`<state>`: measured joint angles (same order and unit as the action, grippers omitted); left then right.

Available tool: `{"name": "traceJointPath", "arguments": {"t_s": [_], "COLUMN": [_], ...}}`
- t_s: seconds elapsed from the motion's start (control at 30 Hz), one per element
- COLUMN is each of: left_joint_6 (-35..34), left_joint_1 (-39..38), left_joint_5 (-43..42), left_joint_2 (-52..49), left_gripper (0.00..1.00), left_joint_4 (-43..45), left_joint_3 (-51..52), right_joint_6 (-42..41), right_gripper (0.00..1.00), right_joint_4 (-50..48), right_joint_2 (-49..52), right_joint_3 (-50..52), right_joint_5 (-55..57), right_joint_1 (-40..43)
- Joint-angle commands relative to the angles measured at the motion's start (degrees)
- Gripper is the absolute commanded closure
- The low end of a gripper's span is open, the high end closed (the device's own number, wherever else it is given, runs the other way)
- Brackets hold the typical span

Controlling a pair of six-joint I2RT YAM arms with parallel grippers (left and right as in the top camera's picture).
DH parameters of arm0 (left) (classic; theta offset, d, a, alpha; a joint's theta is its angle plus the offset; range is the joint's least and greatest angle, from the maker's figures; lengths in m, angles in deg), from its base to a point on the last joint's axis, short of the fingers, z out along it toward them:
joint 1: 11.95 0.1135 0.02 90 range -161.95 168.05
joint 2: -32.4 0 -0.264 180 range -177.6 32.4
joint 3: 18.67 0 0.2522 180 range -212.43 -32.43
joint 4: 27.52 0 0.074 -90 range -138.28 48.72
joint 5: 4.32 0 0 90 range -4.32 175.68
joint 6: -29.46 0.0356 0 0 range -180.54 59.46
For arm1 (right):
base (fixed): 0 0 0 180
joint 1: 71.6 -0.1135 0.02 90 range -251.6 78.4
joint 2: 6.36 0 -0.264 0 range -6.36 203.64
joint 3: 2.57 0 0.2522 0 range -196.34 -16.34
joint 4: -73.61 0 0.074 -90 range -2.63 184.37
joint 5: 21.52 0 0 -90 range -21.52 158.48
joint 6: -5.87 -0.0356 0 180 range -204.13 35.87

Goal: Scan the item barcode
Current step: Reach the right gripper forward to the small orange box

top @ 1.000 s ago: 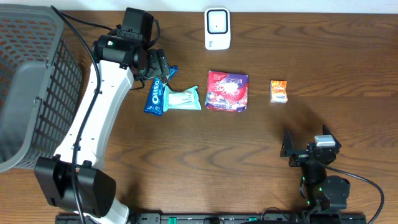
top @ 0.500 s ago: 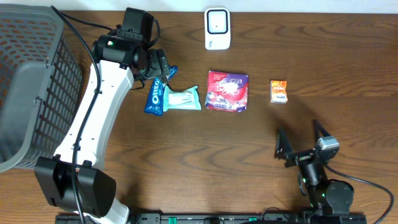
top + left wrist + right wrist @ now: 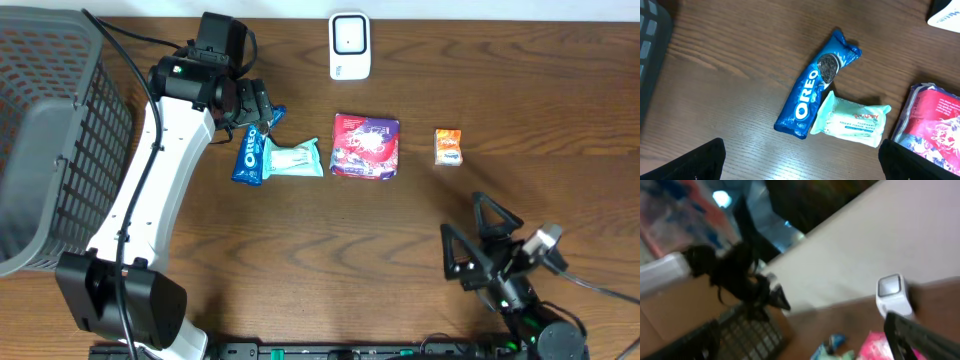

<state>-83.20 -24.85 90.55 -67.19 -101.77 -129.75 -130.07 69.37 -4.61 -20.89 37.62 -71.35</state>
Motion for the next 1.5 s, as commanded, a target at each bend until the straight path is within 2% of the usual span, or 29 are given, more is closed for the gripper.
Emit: {"name": "traceJointPath", "arguments": {"t_s": [0.0,0.13,0.3,0.43,0.53,0.7,0.8,0.9,0.97,1.07,1.13,1.33,1.47], "left_joint_6": [0.11,0.11,0.11,0.11,0.11,0.11,0.11,0.11,0.11,0.11,0.11,0.11,0.11], "left_joint_1": [0.07,0.07,0.07,0.07,0.07,0.07,0.07,0.07,0.07,0.07,0.07,0.07,0.07], "left_joint_5": [0.52,0.52,0.52,0.52,0.52,0.52,0.52,0.52,0.52,0.52,0.52,0.52,0.52], "left_joint_2": [-0.37,-0.37,-0.37,-0.37,-0.37,-0.37,-0.37,-0.37,-0.37,-0.37,-0.37,-0.37,-0.37], "left_gripper": [0.02,0.02,0.02,0.02,0.02,0.02,0.02,0.02,0.02,0.02,0.02,0.02,0.02], "left_joint_4": [-0.28,-0.28,-0.28,-0.28,-0.28,-0.28,-0.28,-0.28,-0.28,-0.28,-0.28,-0.28,-0.31], "left_joint_3": [-0.31,-0.31,-0.31,-0.31,-0.31,-0.31,-0.31,-0.31,-0.31,-0.31,-0.31,-0.31,-0.31], "right_joint_6": [7.96,18.64,26.12,34.97,36.35,36.81,36.72,37.07,39.39,40.72,40.85,45.40,45.40], "right_gripper": [0.01,0.01,0.01,0.01,0.01,0.01,0.01,0.11,0.21,0.23,0.30,0.30,0.37], "right_joint_4": [10.97,30.93,47.47,59.25,64.11,61.88,60.48,58.86,57.07,53.86,51.63,45.86,44.26], "right_joint_2": [5.09,18.29,39.17,57.02,66.51,76.30,81.35,86.71,90.58,95.51,98.71,106.18,109.57], "right_joint_3": [-9.57,-23.74,-40.81,-55.08,-62.16,-65.18,-65.18,-65.18,-65.18,-65.18,-65.18,-65.18,-65.18], "right_joint_5": [7.26,15.80,25.35,20.44,17.05,14.60,22.12,22.45,18.38,13.66,10.19,-6.34,-7.08], "right_joint_1": [-0.13,-0.11,0.09,0.46,0.46,0.55,1.16,3.02,4.68,6.99,8.68,11.50,11.21]}}
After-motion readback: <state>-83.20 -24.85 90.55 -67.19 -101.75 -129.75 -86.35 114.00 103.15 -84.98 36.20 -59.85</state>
